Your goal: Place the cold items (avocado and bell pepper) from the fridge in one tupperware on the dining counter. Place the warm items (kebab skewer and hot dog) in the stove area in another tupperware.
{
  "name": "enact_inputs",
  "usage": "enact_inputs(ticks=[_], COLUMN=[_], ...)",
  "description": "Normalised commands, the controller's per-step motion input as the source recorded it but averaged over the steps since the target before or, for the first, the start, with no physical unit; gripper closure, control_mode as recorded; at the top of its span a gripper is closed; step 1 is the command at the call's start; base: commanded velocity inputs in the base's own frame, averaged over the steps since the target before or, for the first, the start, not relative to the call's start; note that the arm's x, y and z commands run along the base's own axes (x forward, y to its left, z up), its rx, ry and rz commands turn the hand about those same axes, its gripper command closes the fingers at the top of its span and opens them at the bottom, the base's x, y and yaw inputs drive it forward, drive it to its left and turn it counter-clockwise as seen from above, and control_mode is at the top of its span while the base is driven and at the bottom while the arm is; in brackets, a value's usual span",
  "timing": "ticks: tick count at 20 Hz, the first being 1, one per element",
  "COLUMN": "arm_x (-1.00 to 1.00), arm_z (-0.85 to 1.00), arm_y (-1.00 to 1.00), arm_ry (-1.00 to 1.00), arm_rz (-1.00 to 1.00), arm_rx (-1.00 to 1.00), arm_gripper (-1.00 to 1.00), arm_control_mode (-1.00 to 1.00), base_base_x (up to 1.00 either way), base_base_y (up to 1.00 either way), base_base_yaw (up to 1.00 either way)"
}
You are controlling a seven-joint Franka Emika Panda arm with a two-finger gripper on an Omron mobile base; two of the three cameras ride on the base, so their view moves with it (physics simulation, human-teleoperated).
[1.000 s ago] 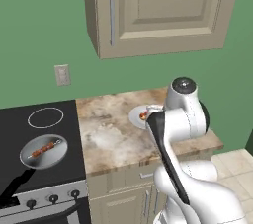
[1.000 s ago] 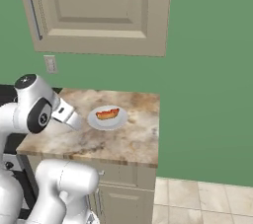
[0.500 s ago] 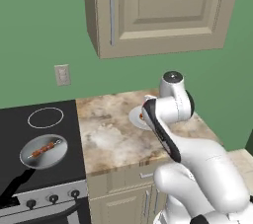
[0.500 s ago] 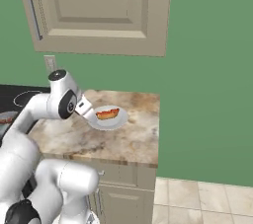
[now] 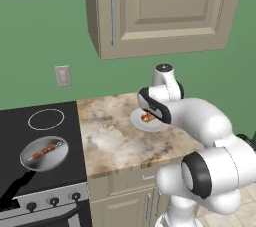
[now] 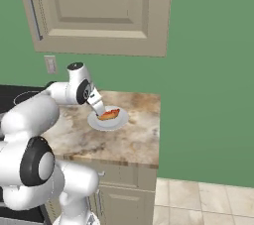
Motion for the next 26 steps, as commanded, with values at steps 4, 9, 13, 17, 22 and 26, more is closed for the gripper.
enact_inputs(ticks=[4,9,13,17,22,26], arm_x=[0.58,0.65,0.56,0.56,0.57,0.36], arm_z=[-0.36,-0.42,-0.57,-0.52,-0.46,-0.4], arm_y=[-0.17,-0.1,0.0,0.0,0.0,0.0], arm_ry=[0.13,0.07,0.01,0.01,0.01,0.03], arm_rz=[-0.07,-0.07,-0.07,-0.08,-0.04,-0.01], arm_rx=[0.0,0.01,0.0,0.0,0.0,0.0], arm_gripper=[-1.0,-1.0,-1.0,-1.0,-1.0,-1.0], arm_control_mode=[-1.0,-1.0,-1.0,-1.0,-1.0,-1.0], base_base_x=[0.0,0.0,0.0,0.0,0.0,0.0], base_base_y=[0.0,0.0,0.0,0.0,0.0,0.0], base_base_yaw=[0.0,0.0,0.0,0.0,0.0,0.0])
